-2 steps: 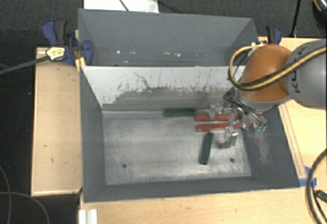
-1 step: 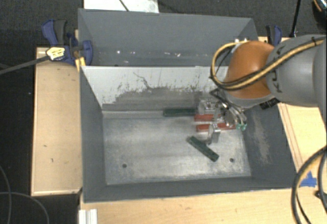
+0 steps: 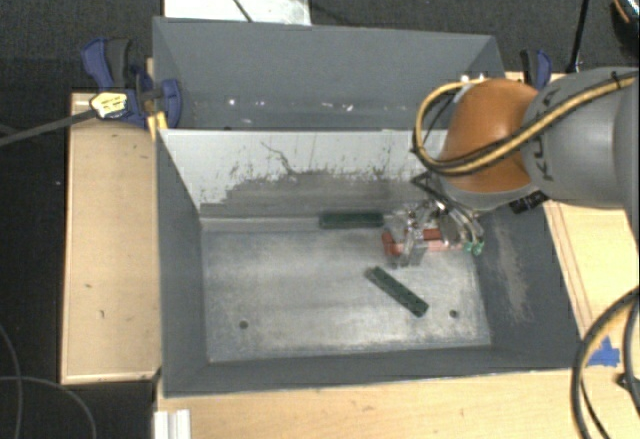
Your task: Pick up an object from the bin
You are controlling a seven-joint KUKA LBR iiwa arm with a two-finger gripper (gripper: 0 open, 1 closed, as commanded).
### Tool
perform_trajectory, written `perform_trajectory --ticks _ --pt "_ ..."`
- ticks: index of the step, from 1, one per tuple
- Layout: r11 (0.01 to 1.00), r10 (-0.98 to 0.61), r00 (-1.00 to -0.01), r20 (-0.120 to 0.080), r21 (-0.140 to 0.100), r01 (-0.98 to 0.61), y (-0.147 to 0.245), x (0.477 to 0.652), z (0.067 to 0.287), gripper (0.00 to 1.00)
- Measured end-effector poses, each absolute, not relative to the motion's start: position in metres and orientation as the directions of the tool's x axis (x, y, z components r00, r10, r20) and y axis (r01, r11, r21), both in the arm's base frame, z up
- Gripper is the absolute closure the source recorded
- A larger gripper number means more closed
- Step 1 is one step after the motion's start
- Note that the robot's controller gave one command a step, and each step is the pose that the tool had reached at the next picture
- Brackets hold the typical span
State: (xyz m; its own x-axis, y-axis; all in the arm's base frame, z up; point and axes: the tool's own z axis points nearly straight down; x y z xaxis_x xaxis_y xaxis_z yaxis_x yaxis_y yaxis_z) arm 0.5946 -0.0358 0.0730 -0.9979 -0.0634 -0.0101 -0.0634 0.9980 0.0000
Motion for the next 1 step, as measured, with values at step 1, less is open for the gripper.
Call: perform_trajectory --ticks 1 --pt "0.998 -0.064 -0.998 -0.007 0.0 -0.064 -0.0358 0.5936 0.0711 0.0"
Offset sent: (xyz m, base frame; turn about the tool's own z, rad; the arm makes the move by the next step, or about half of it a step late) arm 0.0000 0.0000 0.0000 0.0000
